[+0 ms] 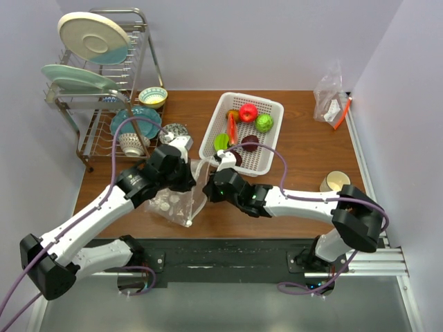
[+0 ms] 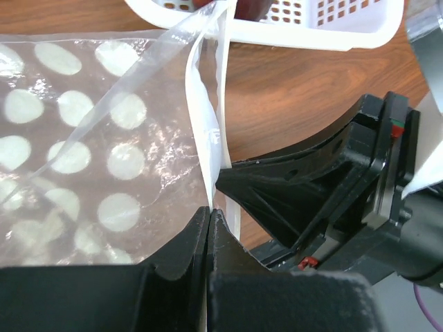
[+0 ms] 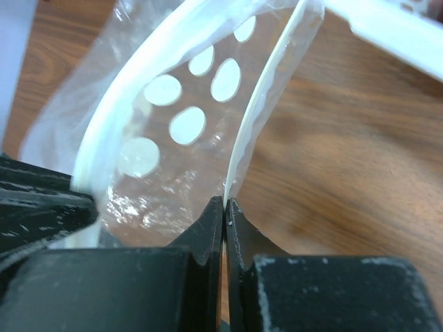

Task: Place the food in the zip-top bag and seal the zipper
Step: Open the zipper of the food storage bag at the center of the board.

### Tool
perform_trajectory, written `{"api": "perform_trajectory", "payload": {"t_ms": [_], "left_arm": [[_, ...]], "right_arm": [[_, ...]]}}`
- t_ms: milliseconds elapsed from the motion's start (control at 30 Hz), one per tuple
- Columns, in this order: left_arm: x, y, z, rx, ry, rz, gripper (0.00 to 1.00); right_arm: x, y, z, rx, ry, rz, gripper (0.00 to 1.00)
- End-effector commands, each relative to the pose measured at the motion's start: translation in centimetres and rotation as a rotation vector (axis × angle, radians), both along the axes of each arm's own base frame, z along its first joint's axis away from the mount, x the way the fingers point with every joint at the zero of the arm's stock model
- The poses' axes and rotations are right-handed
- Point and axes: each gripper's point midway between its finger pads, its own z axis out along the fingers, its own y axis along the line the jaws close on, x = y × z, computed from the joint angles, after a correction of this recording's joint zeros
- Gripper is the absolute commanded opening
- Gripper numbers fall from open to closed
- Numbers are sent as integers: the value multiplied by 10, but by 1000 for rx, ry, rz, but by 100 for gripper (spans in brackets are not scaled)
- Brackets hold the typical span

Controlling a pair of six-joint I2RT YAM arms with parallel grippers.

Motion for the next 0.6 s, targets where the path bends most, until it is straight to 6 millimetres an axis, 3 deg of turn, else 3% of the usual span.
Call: {"api": "perform_trajectory", "payload": {"t_ms": [0,33,67,267,433,567], "left_arm": [[-1,17,14,165,11,-1,0],[5,20,26,191,-17,26,0],[2,29,19,259,19,31,0],[11,66,31,458,-1,139,0],[16,71,48,474,-36,164,0],[17,86,53,568,-32,204,0]], "right_arm": [[8,5,22,-17,1,-38,0],[10,6,19,-30,14,-49,0],[11,4,14,-48,19,-58,0],[15,-7,-16,-138,38,-94,0],[22,-24,-43,-237,59,-134,0],[22,-26,-43,-227,49,-112,0]]}}
